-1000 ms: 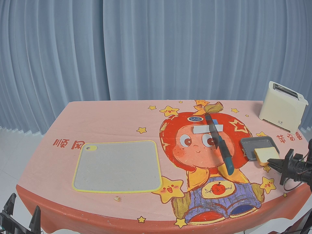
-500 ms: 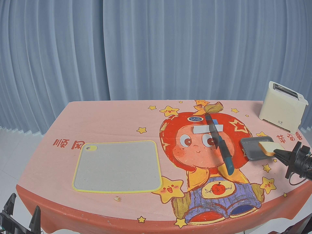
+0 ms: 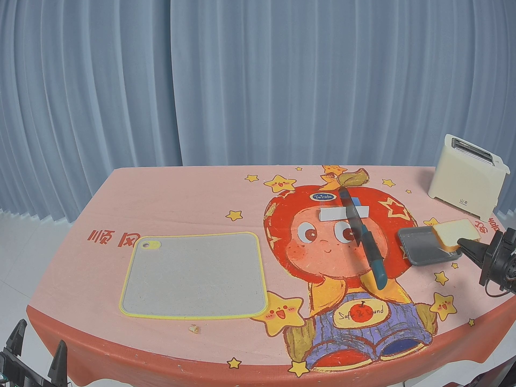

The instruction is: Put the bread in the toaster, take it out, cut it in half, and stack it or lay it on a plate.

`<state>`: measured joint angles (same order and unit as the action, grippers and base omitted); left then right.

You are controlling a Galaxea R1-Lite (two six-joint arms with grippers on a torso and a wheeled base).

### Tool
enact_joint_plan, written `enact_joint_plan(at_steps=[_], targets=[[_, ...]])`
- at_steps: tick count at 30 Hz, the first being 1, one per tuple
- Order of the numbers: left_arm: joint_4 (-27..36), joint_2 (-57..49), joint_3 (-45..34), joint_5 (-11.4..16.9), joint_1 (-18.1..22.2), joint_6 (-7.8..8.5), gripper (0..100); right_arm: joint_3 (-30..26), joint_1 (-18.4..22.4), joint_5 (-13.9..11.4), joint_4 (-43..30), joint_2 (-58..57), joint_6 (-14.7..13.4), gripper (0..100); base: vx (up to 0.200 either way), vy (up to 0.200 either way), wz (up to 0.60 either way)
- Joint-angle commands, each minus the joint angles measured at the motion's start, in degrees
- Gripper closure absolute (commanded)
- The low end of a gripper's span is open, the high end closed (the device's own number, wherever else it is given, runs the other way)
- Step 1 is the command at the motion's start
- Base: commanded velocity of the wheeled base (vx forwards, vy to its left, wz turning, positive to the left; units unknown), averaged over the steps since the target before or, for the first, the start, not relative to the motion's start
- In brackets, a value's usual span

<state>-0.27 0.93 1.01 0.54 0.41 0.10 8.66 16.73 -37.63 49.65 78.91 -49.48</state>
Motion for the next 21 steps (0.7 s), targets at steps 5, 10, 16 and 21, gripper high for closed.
enact_joint_plan(at_steps=[5,10,16,21], targets=[[0.0,-0.9,-1.0,0.0,0.0,-0.01,0,-0.3,0.0,0.1,0.0,-3.6,14.4,100,0.0,0.0,0.0],[0.0,-0.9,-1.0,0.0,0.0,-0.01,0,-0.7,-0.2,0.0,-0.7,-6.5,23.7,100,0.0,0.0,0.0],[0.0,-0.9,-1.0,0.0,0.0,-0.01,0,-1.5,-1.6,0.1,-0.7,-6.6,32.0,100,0.0,0.0,0.0],[0.0,-0.9,-1.0,0.0,0.0,-0.01,0,-1.4,-2.2,0.0,-0.2,-6.5,39.8,100,0.0,0.0,0.0]])
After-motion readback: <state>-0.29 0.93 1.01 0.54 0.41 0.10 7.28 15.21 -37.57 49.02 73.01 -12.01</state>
